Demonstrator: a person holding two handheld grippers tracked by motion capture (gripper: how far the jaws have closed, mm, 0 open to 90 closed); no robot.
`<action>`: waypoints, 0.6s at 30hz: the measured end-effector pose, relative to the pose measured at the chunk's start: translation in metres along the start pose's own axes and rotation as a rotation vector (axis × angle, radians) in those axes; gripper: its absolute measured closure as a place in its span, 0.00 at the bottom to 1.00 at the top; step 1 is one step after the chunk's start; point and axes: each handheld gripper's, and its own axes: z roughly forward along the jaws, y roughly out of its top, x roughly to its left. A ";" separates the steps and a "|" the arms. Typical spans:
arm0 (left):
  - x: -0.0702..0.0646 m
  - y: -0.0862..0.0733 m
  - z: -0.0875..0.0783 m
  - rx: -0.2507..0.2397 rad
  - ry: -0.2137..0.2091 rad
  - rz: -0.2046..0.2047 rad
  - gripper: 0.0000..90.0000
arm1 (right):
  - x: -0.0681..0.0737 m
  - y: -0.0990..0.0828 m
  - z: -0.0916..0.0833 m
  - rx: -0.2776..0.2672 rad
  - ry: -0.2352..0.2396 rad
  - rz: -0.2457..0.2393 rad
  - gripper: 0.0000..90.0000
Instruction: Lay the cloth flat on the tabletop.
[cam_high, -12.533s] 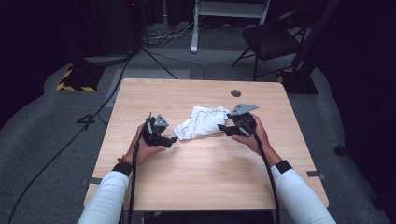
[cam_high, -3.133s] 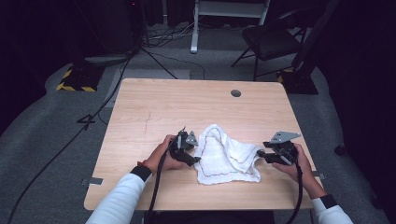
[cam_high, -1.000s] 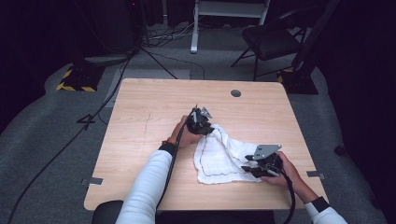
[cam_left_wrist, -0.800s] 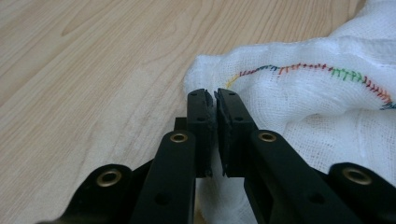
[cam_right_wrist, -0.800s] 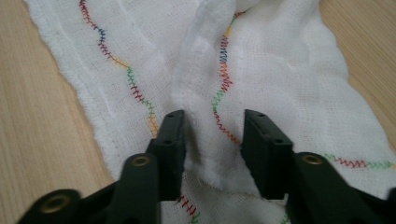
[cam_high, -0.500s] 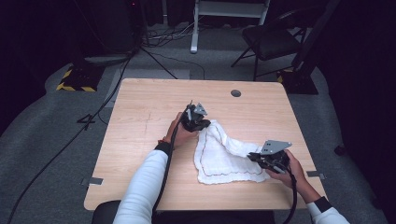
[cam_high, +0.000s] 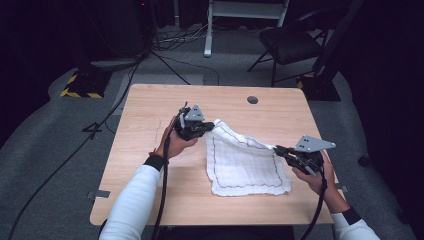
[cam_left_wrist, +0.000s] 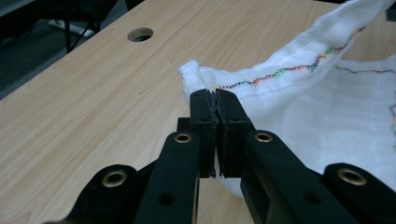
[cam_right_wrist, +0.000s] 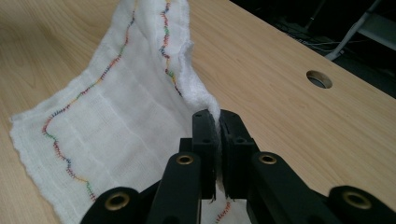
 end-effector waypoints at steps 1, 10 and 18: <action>0.000 0.000 0.000 0.000 0.000 0.000 0.96 | 0.001 0.002 -0.001 -0.002 -0.006 -0.003 0.95; -0.009 0.005 -0.038 -0.035 0.028 0.048 0.96 | 0.004 0.027 -0.011 -0.038 -0.063 -0.009 0.95; 0.021 0.001 -0.009 -0.032 0.100 -0.026 0.96 | -0.018 0.055 0.020 -0.002 -0.137 -0.015 0.95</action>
